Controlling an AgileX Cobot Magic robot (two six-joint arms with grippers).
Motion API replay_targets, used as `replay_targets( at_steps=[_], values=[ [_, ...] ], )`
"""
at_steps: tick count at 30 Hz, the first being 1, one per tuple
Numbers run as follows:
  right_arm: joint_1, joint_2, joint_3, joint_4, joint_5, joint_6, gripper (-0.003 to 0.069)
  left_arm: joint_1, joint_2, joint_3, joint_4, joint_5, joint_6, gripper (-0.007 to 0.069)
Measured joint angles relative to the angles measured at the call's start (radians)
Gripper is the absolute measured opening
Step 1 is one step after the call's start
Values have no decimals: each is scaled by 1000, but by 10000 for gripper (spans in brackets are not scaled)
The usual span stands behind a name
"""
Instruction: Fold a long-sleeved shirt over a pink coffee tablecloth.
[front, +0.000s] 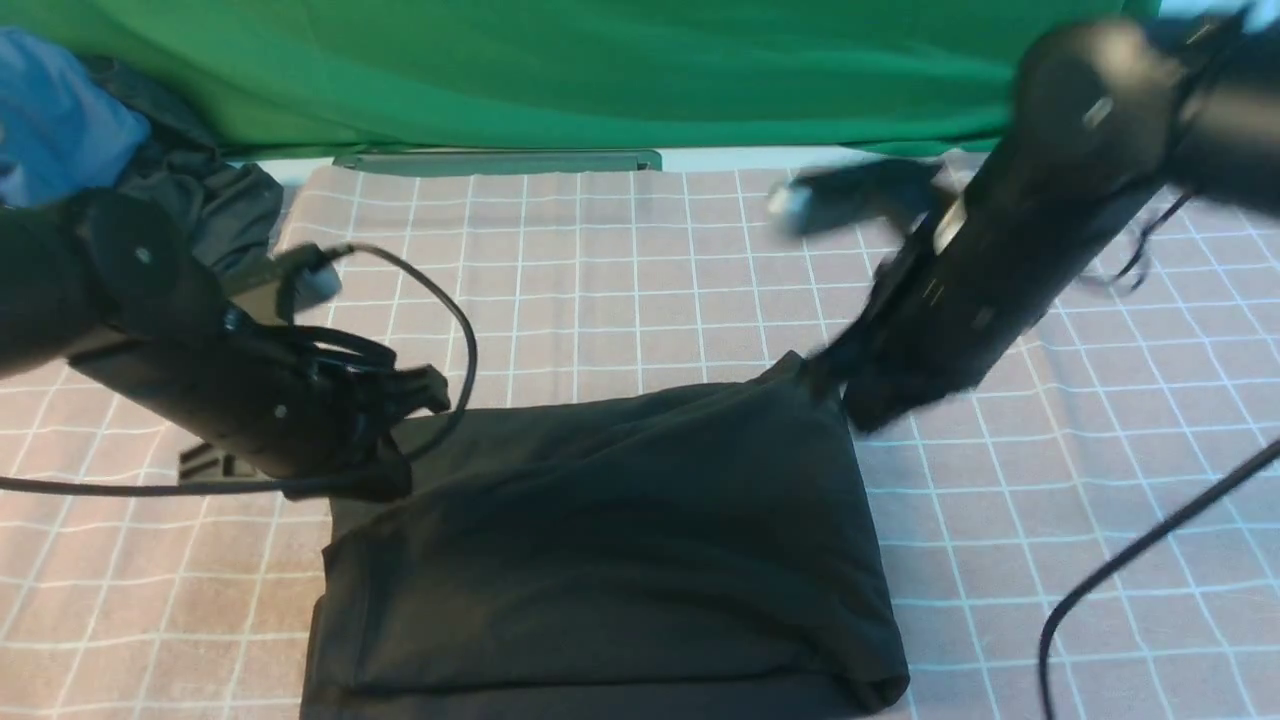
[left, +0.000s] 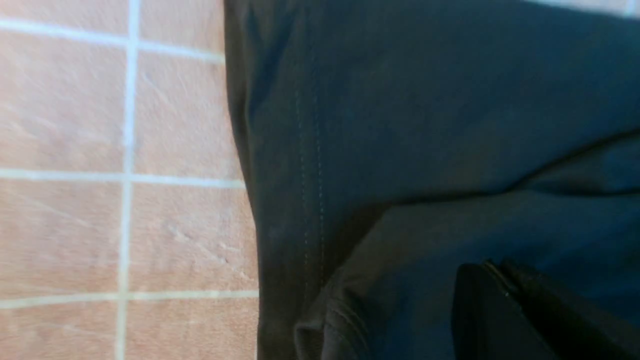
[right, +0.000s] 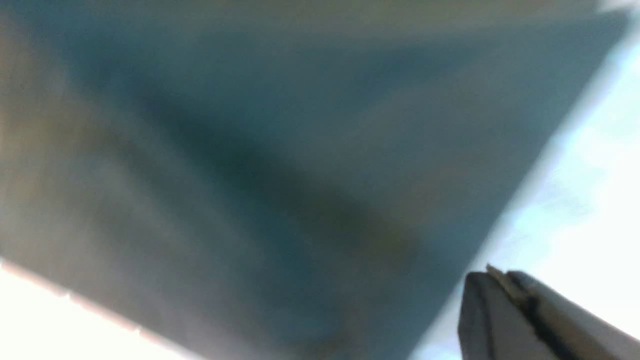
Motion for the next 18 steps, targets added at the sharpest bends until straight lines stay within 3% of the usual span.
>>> replay_targets(
  at_steps=[5,10,15,18],
  values=[
    [-84,21,-54,-1,-13,-2,193,1,-37,-7,12,-18,-10,20],
    [-90,99,-63,9,-67,-48,421,1,-27,-15,-24,-4,3,20],
    [-90,203,-72,52,-142,-75,498,1,-30,-17,-33,6,3,20],
    [-90,265,-92,111,-172,-119,507,1,-30,-17,-33,23,3,20]
  ],
)
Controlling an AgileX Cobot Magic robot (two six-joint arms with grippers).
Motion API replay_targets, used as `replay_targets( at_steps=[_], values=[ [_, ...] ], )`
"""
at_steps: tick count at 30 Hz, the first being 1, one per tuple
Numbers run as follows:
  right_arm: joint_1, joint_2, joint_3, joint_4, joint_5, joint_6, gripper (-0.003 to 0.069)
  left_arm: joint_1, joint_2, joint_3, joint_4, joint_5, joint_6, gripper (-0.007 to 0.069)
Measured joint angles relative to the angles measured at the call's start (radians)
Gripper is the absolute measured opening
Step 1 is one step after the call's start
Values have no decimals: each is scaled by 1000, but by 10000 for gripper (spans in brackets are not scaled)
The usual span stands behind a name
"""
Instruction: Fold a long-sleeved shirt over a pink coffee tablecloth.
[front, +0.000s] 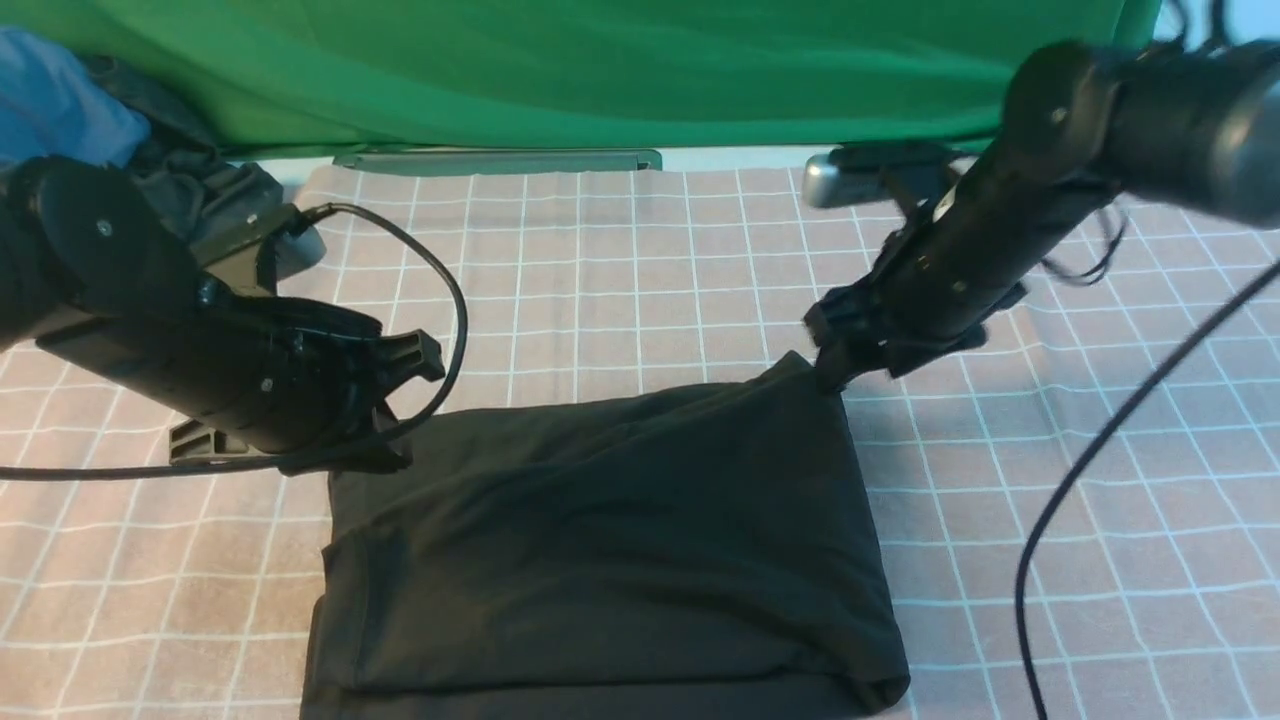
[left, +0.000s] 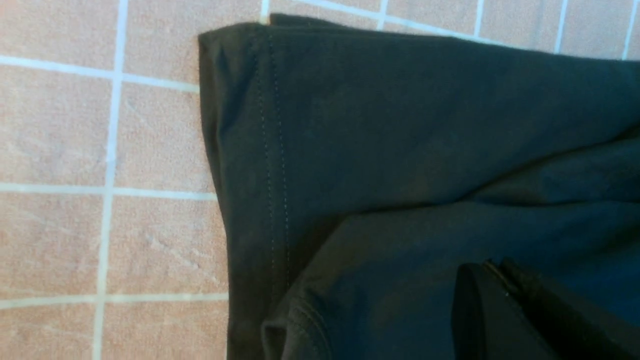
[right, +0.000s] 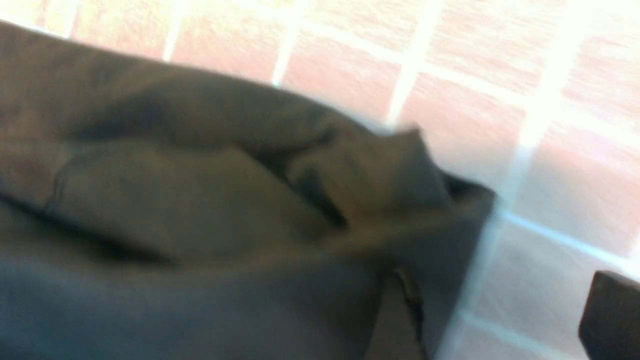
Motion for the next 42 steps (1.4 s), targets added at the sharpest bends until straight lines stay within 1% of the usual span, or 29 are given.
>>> replay_targets(
  at_steps=[3,4,5,6,9,10,11,16,20,27,29,31,32,33,34,35,36,38,39,40,41,42],
  values=[
    [0,61,-33,38,2,-34,507,0,0,0,0,30,0,20],
    [0,81,-46,43,8,-44,498,-1,0,0,0,37,0,20],
    [0,99,-60,48,18,-53,469,-1,0,0,0,45,0,20],
    [0,113,-75,53,31,-74,399,-1,0,0,0,50,0,21],
    [0,118,-102,60,50,-103,146,-1,0,0,0,54,0,21],
    [-1,118,-114,60,56,-111,102,-1,0,0,0,54,0,21],
    [-2,118,-124,58,63,-115,87,-1,0,-1,0,55,0,21],
    [-42,118,-188,50,128,-119,83,-1,0,-1,0,82,0,21],
    [-114,118,-219,46,148,-111,83,-1,-1,-1,0,88,0,21],
    [-197,118,-237,22,110,-99,83,-1,-1,-1,0,95,0,21],
    [-216,118,-237,14,98,-98,98,-1,-1,-1,0,103,0,21],
    [-233,118,-239,7,112,-98,148,-1,-1,-1,0,108,0,21],
    [-243,118,-247,1,139,-97,196,-1,-1,-1,-1,109,0,21],
    [-250,117,-262,-12,189,-97,262,-1,-1,-1,-7,109,0,21],
    [-253,115,-276,-25,241,-97,314,-1,-1,-1,-14,110,0,21],
    [-255,105,-289,-39,304,-97,357,-1,-1,-1,-26,110,0,21],
    [-255,95,-291,-51,335,-95,373,-3,-1,-2,-38,112,0,21],
    [-255,66,-292,-67,371,-84,376,-16,-1,-11,-50,118,0,21],
    [-255,34,-282,-70,378,-73,356,-36,-1,-25,-46,123,-2,21],
    [-255,28,-279,-71,379,-73,351,-40,-1,-28,-45,124,-3,21],
    [-255,-19,-249,-75,383,-73,295,-82,-1,-49,-25,127,-35,21],
    [-255,-50,-227,-76,385,-73,261,-106,-1,-59,-8,124,-60,21]
  ],
)
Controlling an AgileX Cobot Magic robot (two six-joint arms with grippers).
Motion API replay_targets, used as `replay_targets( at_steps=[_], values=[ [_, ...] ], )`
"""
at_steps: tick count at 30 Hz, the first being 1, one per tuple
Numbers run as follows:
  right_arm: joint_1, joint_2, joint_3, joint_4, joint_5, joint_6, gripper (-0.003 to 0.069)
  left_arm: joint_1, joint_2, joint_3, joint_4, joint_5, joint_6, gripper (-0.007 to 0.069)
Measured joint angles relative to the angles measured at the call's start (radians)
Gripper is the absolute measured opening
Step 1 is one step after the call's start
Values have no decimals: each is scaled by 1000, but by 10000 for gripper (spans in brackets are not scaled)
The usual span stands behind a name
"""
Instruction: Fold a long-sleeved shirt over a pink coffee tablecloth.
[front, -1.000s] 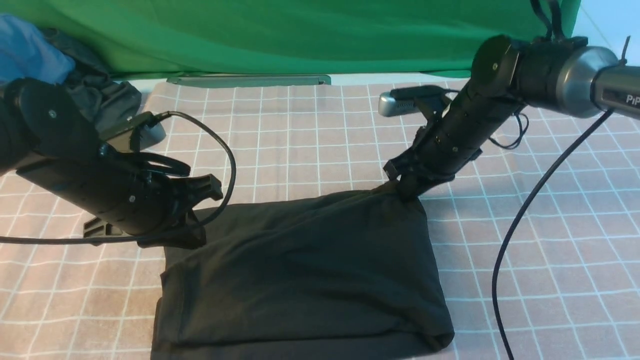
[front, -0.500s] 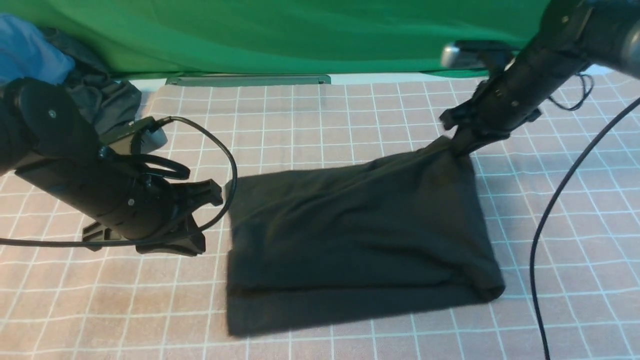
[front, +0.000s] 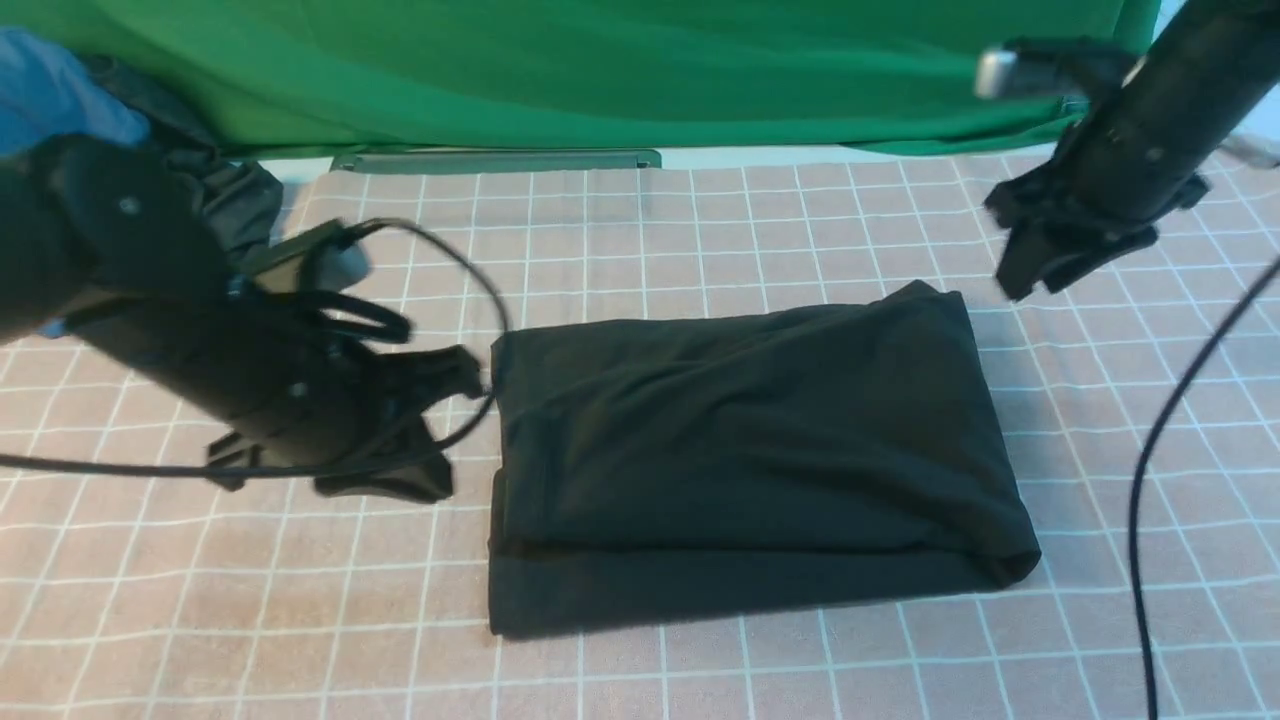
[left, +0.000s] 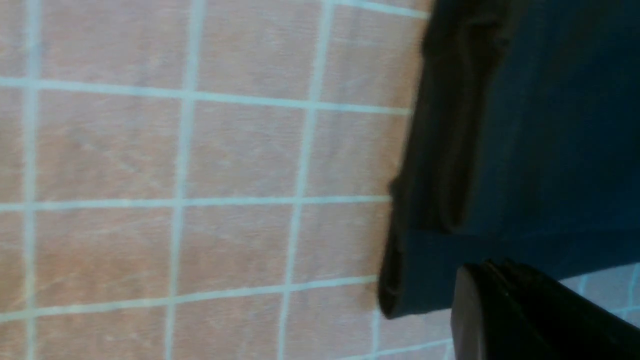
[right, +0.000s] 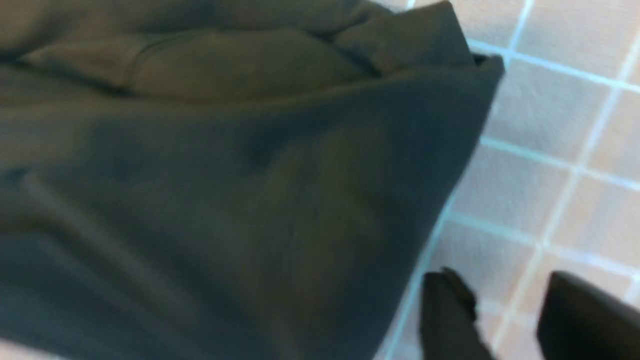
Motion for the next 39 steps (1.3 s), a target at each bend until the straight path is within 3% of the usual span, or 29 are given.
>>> replay_targets(
  at_steps=[4,8,13,17,21,23,27,31,32,34,39],
  values=[
    [0,-167,160,-3,8,-21,123,-101,4,-23,67,-50,-75,24],
    [0,-286,282,3,-32,-24,106,-141,40,-26,108,-72,-88,81],
    [0,-380,382,21,-72,-25,123,-148,119,-26,179,-133,-107,302],
    [0,-406,406,24,-72,-25,135,-148,161,-26,148,-207,-68,491],
    [0,-410,411,25,-41,-25,144,-149,195,-26,108,-198,-21,556],
    [0,-410,411,25,-24,-25,144,-149,207,-26,98,-184,-19,549],
    [0,-411,411,25,-11,-26,147,-149,214,-26,94,-175,6,460],
    [0,-412,411,25,-8,-26,155,-149,214,-27,85,-175,70,171],
    [0,-412,411,25,-8,-26,156,-149,214,-27,85,-175,70,158],
    [0,-412,411,25,-6,-26,161,-149,214,-34,87,-169,91,50],
    [0,-416,426,26,13,-27,165,-149,203,-88,113,-93,109,21]
  ],
)
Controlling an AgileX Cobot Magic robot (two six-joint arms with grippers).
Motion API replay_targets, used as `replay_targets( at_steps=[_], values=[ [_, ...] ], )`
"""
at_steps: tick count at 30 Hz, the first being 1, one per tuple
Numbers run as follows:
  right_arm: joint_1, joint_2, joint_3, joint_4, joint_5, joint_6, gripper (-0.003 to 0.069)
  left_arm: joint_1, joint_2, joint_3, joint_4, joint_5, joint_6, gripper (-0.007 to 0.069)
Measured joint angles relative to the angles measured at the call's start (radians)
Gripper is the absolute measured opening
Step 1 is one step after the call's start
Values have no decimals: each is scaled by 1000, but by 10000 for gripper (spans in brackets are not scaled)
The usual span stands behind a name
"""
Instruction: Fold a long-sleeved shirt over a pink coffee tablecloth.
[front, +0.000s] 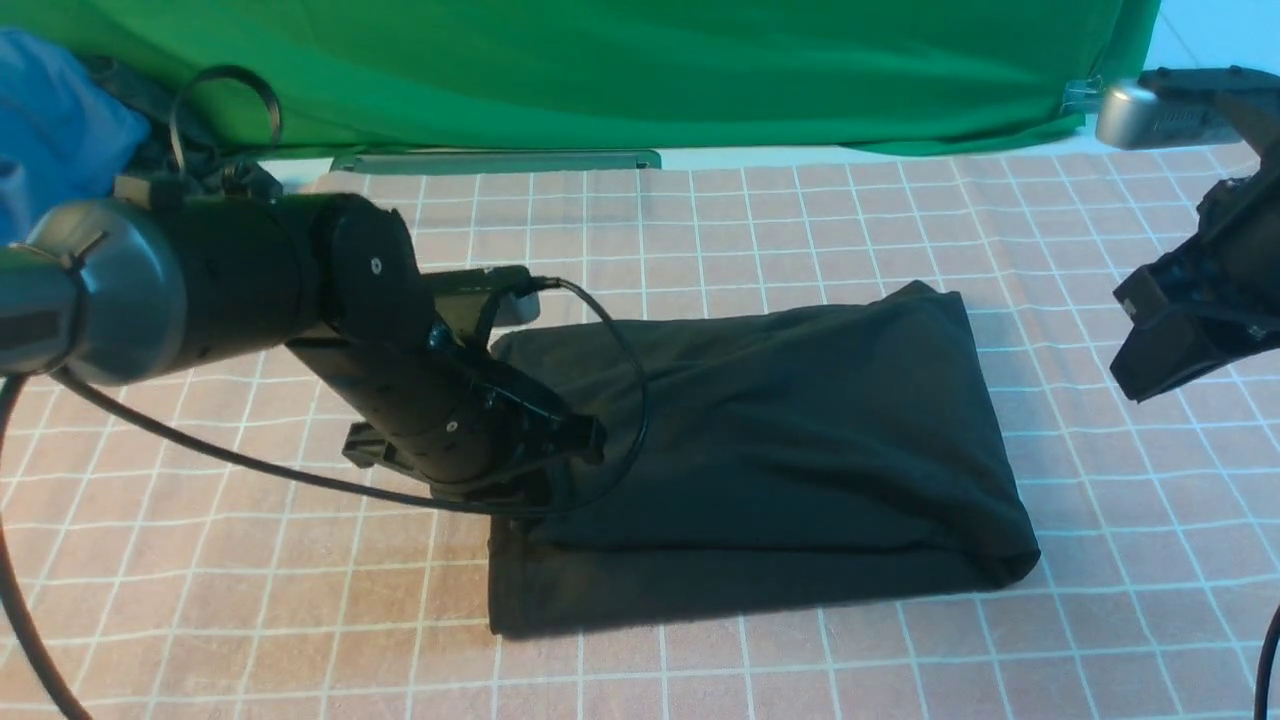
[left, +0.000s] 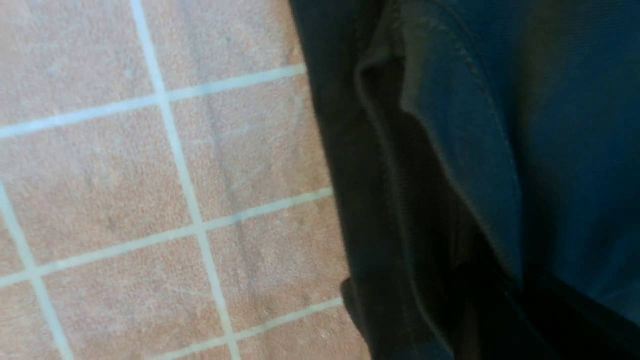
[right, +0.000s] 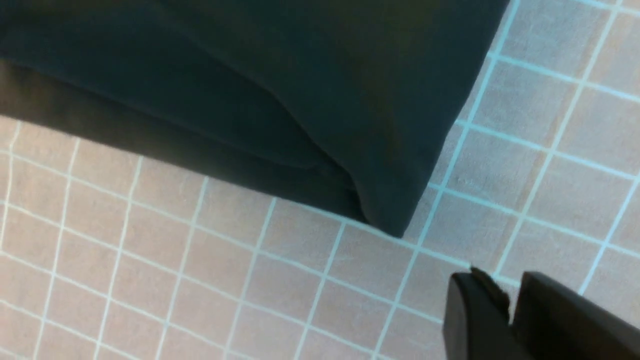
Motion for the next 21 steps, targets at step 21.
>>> replay_targets(
  at_steps=[21],
  values=[
    [213,23,394,-5,-423,-125,436,0,-55,-90,115,161,-120,21]
  ],
)
